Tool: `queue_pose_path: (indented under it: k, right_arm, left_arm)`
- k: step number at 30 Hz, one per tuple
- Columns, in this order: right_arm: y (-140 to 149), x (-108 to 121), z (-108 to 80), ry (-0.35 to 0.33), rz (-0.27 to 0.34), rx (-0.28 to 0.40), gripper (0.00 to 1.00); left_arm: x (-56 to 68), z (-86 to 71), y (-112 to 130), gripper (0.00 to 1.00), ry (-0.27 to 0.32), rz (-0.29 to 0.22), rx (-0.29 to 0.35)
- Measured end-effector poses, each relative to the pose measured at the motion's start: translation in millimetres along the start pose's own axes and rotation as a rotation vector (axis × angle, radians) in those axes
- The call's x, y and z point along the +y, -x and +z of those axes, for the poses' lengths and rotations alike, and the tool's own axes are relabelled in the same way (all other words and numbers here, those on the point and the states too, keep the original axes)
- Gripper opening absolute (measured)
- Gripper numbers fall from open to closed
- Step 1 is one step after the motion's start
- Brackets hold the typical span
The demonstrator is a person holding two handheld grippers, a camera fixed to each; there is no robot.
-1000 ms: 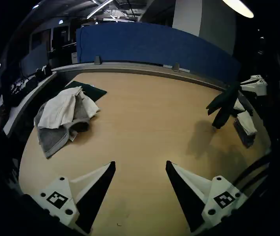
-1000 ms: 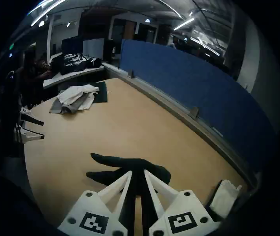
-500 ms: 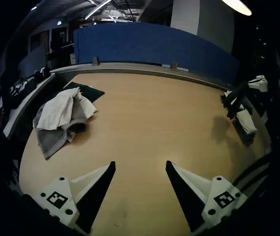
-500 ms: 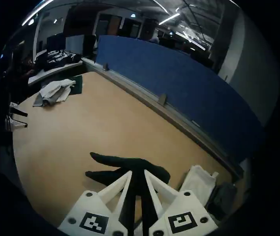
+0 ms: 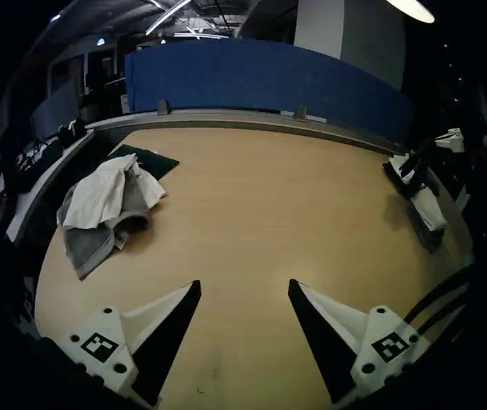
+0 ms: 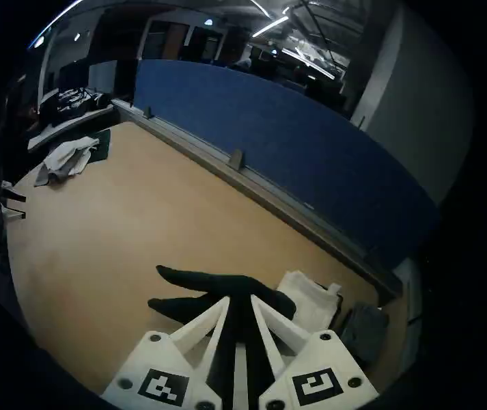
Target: Fold towel
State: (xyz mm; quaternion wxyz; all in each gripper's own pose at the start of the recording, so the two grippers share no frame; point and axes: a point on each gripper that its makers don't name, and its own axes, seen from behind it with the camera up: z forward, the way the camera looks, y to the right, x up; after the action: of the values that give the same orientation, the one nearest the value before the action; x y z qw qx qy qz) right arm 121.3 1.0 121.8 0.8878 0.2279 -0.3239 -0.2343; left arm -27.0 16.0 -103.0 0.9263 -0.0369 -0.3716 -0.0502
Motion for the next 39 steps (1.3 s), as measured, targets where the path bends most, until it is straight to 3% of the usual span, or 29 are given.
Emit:
queue_pose_path:
  k: [15,24,31,39]
  right_arm:
    - [30,15,-7.0,0.020,0.009,-0.042,0.06]
    - [94,18,-31.5,0.052,0.074,-0.094,0.06]
    - [157,24,-54.5,0.084,0.166,-0.136,0.06]
    - [218,25,-64.2,0.099,0.262,-0.175,0.06]
  left_arm:
    - [4.0,-0.3,-3,0.95,-0.002,0.016,-0.002]
    - [7.3,1.3,-6,0.95,0.000,0.026,-0.004]
    - [12.4,1.9,-4,0.95,0.000,0.046,-0.013]
    - [17.8,0.8,-5,0.95,-0.001,0.064,-0.019]
